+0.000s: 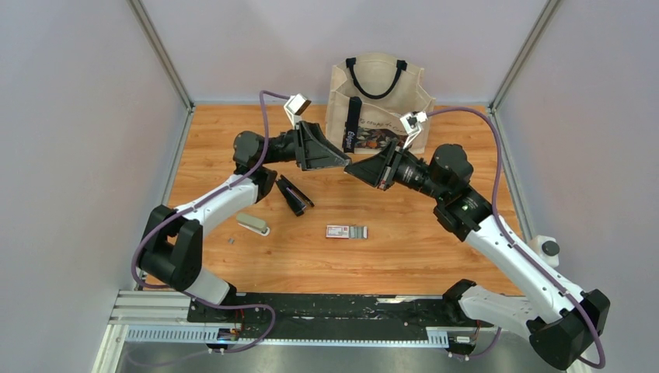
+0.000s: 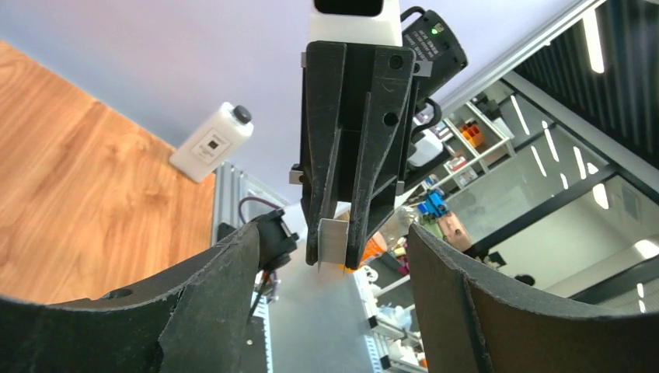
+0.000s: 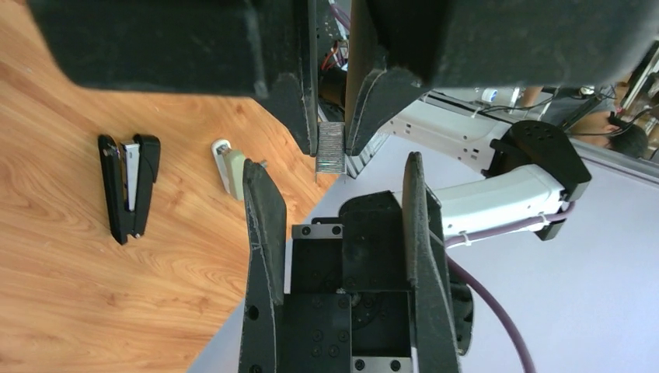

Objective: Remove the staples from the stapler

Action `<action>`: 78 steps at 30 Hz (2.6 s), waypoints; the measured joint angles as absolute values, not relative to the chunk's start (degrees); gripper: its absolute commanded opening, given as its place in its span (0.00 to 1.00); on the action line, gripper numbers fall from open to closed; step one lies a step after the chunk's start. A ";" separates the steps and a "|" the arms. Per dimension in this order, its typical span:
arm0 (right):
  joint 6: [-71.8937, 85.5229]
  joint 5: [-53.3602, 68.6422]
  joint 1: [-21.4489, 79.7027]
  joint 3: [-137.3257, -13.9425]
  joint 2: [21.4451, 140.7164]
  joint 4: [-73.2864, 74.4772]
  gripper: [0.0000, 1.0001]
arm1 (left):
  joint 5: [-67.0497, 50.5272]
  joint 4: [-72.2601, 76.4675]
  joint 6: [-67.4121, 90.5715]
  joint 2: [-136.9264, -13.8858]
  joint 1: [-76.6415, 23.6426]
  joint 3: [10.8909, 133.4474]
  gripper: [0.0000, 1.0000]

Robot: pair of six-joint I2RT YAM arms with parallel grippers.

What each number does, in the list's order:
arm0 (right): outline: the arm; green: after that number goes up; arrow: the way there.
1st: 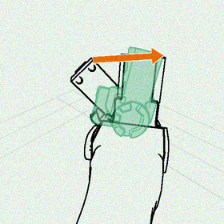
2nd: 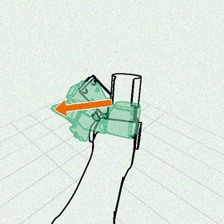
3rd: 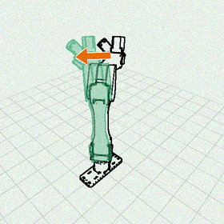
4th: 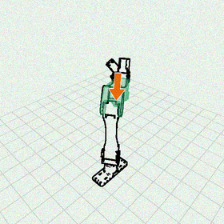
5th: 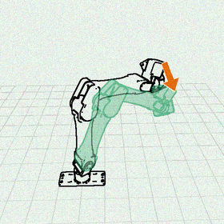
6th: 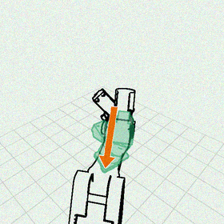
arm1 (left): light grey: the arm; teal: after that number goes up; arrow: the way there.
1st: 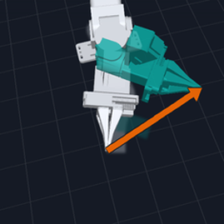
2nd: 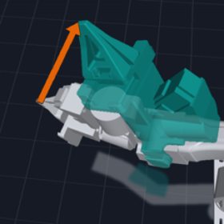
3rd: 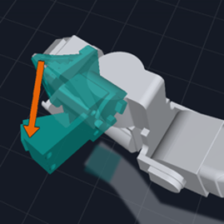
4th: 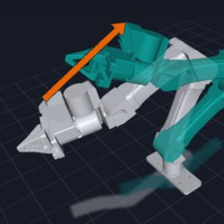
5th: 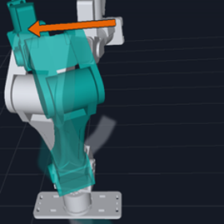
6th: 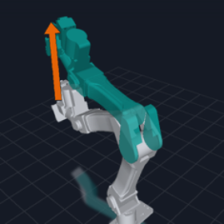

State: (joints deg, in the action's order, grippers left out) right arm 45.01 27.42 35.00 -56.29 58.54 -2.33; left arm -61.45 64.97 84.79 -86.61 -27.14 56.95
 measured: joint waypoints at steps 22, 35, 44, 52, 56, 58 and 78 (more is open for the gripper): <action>39.55 9.04 38.24 -50.13 67.77 23.62 0.05 | -44.53 -23.79 8.47 -81.25 -23.64 66.83 0.81; 41.21 -6.98 46.83 -50.46 80.93 28.21 0.05 | -38.87 -28.38 -4.21 -77.01 -23.73 54.30 0.82; 41.71 -9.41 47.46 -53.34 86.76 28.25 0.06 | -38.79 -27.90 -5.32 -76.93 -24.88 53.58 0.83; 42.41 -10.63 48.38 -54.00 89.08 28.25 0.06 | -37.71 -27.31 -6.13 -74.41 -28.71 53.49 0.84; 42.78 -11.09 48.73 -54.00 89.95 28.29 0.06 | -36.97 -27.22 -6.48 -74.15 -29.41 53.49 0.84; 42.92 -11.20 48.73 -54.00 90.04 28.27 0.06 | -36.80 -27.20 -6.55 -74.15 -29.45 53.49 0.84; 43.94 -11.57 50.17 -54.00 91.05 28.18 0.05 | -35.03 -27.20 -6.74 -74.15 -30.04 53.49 0.84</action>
